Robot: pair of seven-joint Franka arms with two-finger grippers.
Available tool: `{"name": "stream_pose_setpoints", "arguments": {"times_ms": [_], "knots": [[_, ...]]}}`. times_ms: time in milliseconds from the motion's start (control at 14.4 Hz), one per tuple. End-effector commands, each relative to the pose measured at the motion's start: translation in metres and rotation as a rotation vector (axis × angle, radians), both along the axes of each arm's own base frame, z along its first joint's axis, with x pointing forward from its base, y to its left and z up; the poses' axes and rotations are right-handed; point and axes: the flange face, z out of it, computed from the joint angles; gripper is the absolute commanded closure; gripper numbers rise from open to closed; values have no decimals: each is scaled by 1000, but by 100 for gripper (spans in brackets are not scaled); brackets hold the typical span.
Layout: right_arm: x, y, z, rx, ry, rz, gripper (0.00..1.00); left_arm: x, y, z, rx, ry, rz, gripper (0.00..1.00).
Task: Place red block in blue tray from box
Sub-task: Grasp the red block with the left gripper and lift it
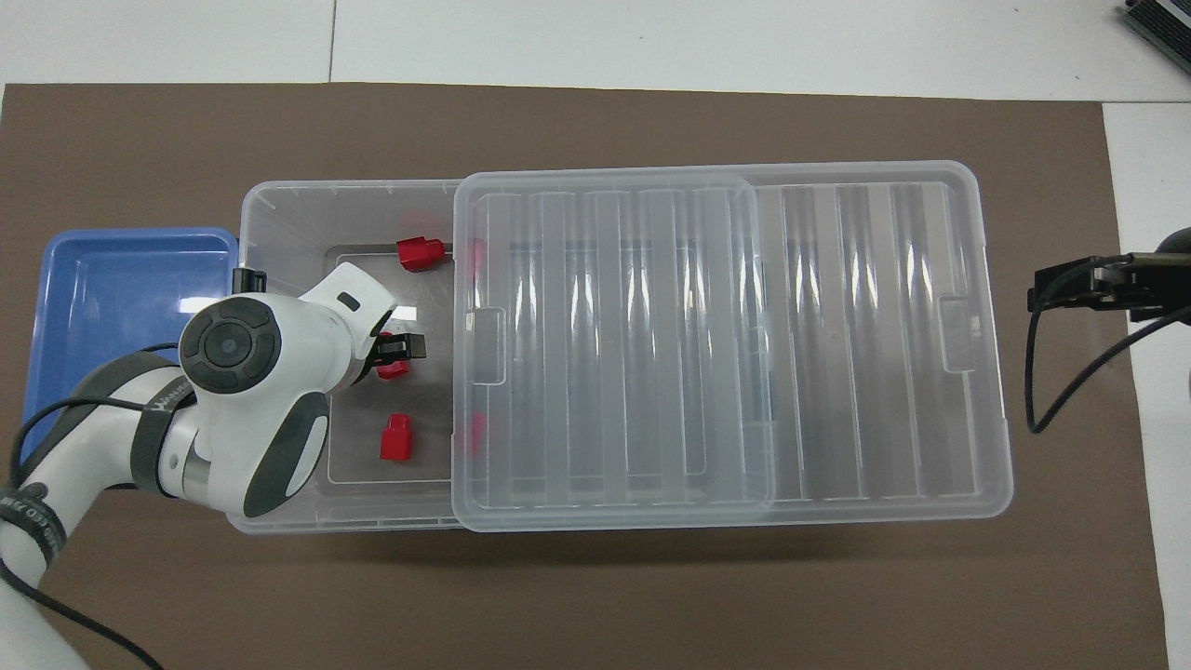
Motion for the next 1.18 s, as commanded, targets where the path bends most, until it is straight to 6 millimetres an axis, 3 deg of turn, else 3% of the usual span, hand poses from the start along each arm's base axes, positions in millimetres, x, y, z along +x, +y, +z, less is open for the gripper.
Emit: {"name": "stream_pose_setpoints", "arguments": {"times_ms": [0,417,625,833,1111], "knots": [[-9,26,7,10,15,-11,0,-2,-3,-10,-6,-18,64,0],[-3,53,24,10,12,27,0,-12,-5,-28,-31,-39,131,0],[0,56,26,9,2,34,0,-14,-4,-29,-30,-36,130,1],[3,50,23,13,-6,23,0,-15,-5,-29,-30,-36,130,21],[-3,49,20,12,14,19,0,-15,-5,-31,-31,-35,136,58]]}}
